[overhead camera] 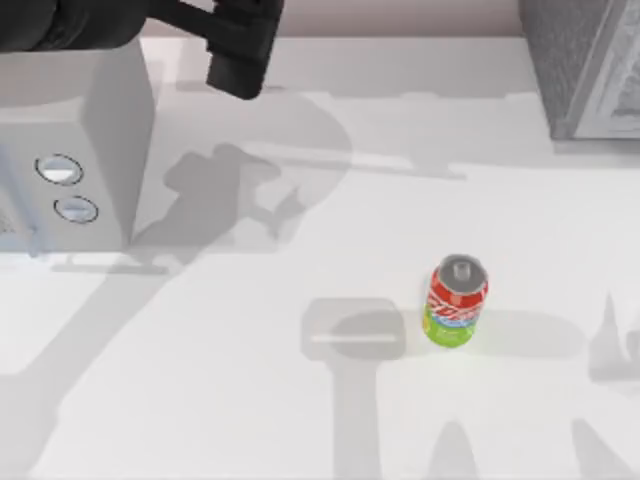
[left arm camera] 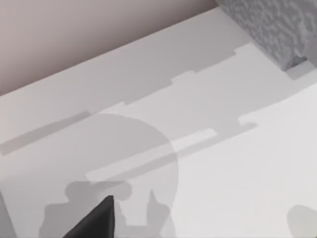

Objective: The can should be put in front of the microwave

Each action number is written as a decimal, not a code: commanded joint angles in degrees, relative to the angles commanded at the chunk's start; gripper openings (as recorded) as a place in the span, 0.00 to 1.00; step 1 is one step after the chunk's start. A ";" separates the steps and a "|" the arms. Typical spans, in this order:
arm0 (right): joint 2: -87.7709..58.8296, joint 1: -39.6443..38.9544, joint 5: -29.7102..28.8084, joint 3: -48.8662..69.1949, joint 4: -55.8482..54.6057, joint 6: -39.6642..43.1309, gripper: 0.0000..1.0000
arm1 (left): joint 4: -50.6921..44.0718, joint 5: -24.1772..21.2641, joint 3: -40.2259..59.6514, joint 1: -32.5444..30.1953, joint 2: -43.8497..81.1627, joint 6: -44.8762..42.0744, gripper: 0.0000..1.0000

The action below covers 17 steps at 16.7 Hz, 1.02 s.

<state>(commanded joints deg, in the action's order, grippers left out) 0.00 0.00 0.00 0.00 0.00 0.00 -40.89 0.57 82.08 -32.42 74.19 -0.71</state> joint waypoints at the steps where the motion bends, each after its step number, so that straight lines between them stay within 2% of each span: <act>1: 0.00 0.00 0.00 0.00 0.00 0.00 1.00 | -2.97 -0.06 6.00 -2.08 5.41 0.48 1.00; 5: 0.00 0.00 0.00 0.00 0.00 0.00 1.00 | -15.25 -0.30 27.50 -9.64 27.31 2.52 1.00; 9: 0.00 0.00 0.00 0.00 0.00 0.00 1.00 | -27.20 -0.42 43.15 -15.50 47.46 4.46 1.00; 13: 0.00 0.00 0.00 0.00 0.00 0.00 1.00 | -36.73 -0.42 52.03 -19.17 61.20 5.96 1.00; 17: 0.00 0.00 0.00 0.00 0.00 0.00 1.00 | -40.36 -0.39 54.49 -20.32 65.49 6.53 1.00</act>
<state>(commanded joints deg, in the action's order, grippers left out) 0.00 0.00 0.00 0.00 0.00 0.00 -81.26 0.17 136.57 -52.75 139.68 5.83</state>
